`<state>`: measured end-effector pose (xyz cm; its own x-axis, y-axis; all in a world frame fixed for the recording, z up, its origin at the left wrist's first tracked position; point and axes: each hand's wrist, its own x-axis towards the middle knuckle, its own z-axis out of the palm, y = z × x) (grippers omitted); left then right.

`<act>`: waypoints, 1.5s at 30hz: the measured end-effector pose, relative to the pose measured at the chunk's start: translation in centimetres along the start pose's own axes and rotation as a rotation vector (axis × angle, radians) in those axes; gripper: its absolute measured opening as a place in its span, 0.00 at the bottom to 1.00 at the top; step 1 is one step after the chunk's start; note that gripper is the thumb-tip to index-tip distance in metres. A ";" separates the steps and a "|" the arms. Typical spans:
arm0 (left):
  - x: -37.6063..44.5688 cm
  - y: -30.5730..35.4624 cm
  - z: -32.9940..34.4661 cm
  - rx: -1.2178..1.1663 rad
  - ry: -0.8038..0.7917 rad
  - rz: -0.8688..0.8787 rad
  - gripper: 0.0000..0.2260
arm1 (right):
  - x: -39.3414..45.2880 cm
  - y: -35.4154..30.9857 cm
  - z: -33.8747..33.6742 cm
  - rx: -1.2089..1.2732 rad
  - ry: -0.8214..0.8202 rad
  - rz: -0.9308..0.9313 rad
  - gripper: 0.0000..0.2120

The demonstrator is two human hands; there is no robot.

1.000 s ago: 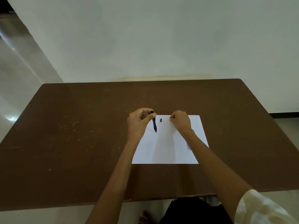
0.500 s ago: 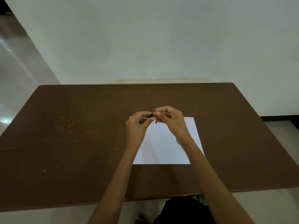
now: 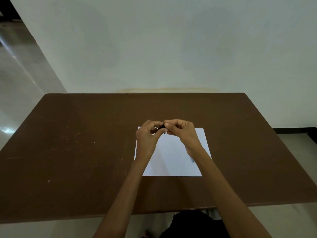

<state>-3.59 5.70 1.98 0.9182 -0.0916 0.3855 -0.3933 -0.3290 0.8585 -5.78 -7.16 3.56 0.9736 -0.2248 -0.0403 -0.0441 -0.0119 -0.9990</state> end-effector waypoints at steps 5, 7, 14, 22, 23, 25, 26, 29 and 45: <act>-0.2 -0.3 0.2 0.022 0.000 0.010 0.06 | 0.1 0.4 -0.1 -0.076 0.013 -0.028 0.06; -0.3 -0.5 0.2 0.035 0.002 0.015 0.06 | 0.1 0.6 -0.1 -0.154 0.028 -0.056 0.06; -0.5 -1.1 0.6 -0.023 0.025 -0.053 0.06 | 0.0 2.1 -0.1 -0.181 0.036 -0.120 0.12; 0.4 -2.4 0.2 -0.208 0.161 -0.391 0.05 | 4.9 7.5 -0.2 -0.715 0.154 0.006 0.15; 0.5 -2.5 0.0 -0.217 0.164 -0.396 0.06 | 5.6 8.1 0.0 -0.791 0.113 0.010 0.16; 0.5 -2.7 -0.2 -0.247 0.162 -0.384 0.07 | 6.8 8.9 0.4 -0.911 0.027 0.015 0.18; 0.5 -2.8 -0.2 -0.262 0.157 -0.382 0.07 | 7.3 9.2 0.5 -0.957 -0.002 0.010 0.18; 0.1 -3.3 -0.1 -0.264 0.138 -0.376 0.07 | 8.2 9.4 0.7 -1.006 -0.018 -0.036 0.13; -1.2 -0.8 0.3 -0.262 0.093 -0.317 0.06 | 0.2 -0.1 -0.4 -0.259 -0.028 -0.141 0.09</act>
<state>-4.37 5.82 0.71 0.9921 0.0646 0.1074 -0.1024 -0.0763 0.9918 -5.62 -7.61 3.71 0.9798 -0.1763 0.0943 0.0399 -0.2898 -0.9563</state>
